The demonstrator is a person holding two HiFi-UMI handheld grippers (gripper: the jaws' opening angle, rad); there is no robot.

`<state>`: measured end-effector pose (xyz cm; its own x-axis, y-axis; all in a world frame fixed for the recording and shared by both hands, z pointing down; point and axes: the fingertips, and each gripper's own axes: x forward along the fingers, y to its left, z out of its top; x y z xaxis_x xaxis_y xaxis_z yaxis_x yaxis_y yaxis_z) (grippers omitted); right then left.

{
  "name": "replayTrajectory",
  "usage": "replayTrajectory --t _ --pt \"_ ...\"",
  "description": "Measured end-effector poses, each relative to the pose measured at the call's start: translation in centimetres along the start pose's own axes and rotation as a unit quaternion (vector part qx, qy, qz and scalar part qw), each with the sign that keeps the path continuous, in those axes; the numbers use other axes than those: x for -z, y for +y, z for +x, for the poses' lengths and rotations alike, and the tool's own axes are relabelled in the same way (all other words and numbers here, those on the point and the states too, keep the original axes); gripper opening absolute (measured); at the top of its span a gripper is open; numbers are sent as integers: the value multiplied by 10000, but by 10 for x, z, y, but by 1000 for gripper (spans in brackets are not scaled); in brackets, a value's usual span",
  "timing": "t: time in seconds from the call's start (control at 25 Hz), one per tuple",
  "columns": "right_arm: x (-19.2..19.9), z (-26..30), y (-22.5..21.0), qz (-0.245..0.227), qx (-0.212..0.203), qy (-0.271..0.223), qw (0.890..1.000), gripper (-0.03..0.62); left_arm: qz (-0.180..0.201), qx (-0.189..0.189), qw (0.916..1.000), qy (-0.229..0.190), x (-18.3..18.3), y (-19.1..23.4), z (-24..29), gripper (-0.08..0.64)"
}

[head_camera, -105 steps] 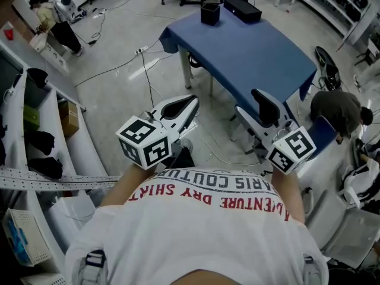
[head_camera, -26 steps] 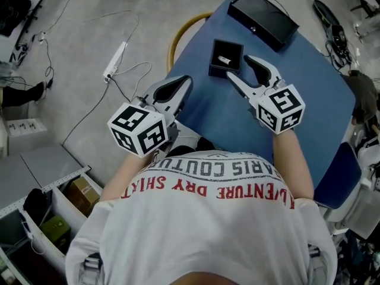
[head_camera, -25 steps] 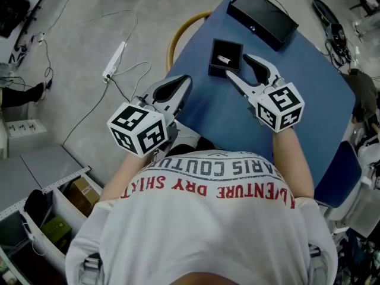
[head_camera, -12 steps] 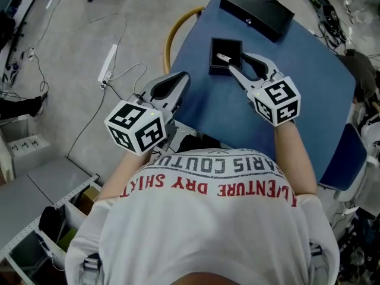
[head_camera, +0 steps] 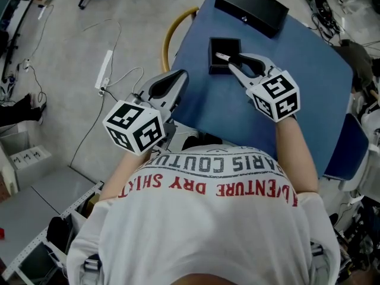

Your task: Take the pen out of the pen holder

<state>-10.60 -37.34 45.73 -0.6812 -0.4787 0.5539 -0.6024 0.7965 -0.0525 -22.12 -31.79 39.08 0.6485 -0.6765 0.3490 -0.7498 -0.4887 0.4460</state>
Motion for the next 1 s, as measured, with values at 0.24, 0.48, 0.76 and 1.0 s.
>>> replayTrajectory --t 0.24,0.48,0.76,1.0 --pt "2 0 -7 189 155 191 9995 76 42 69 10000 -27 -4 3 -4 31" --pt "2 1 -5 -108 309 432 9985 71 103 138 9998 -70 -9 5 -11 31" --pt "-3 0 -1 -269 661 424 9966 68 188 224 9995 -115 -13 12 -22 31" --pt "-16 -10 2 -319 963 317 9943 67 252 379 9989 -147 -14 15 -31 31"
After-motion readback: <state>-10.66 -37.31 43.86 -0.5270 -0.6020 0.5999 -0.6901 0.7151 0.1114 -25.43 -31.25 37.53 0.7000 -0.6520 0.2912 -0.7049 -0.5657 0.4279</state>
